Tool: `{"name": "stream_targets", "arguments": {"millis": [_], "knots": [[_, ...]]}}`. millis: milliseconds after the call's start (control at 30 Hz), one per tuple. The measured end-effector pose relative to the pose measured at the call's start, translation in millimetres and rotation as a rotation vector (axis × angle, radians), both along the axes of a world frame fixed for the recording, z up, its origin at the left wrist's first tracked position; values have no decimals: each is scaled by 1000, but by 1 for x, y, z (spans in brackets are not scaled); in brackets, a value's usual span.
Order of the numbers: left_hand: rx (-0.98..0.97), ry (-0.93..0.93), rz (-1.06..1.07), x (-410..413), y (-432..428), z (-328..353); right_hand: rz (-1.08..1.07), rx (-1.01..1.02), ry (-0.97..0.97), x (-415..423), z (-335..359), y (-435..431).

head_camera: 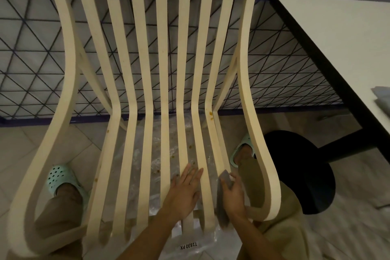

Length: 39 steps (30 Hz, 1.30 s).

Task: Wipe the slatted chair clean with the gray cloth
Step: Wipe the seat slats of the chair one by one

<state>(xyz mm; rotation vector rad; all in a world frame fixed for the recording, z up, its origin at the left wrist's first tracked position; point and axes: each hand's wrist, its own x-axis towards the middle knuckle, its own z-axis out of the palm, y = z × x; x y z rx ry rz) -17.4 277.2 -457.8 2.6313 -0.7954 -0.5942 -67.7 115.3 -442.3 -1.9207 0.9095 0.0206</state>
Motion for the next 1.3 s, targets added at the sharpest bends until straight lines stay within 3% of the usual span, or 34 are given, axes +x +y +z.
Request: {"name": "stream_targets", "arguments": {"millis": [233,667,1300], "knots": [[43,52,1,3,2,9,63,-40,98,-15,-5,0],[19,-9,6,24,-4,-1,199,-381,190,32,-14,-1],[-34,-65,16,106,-17,-23,169,-371,127,170,-40,-19]]}}
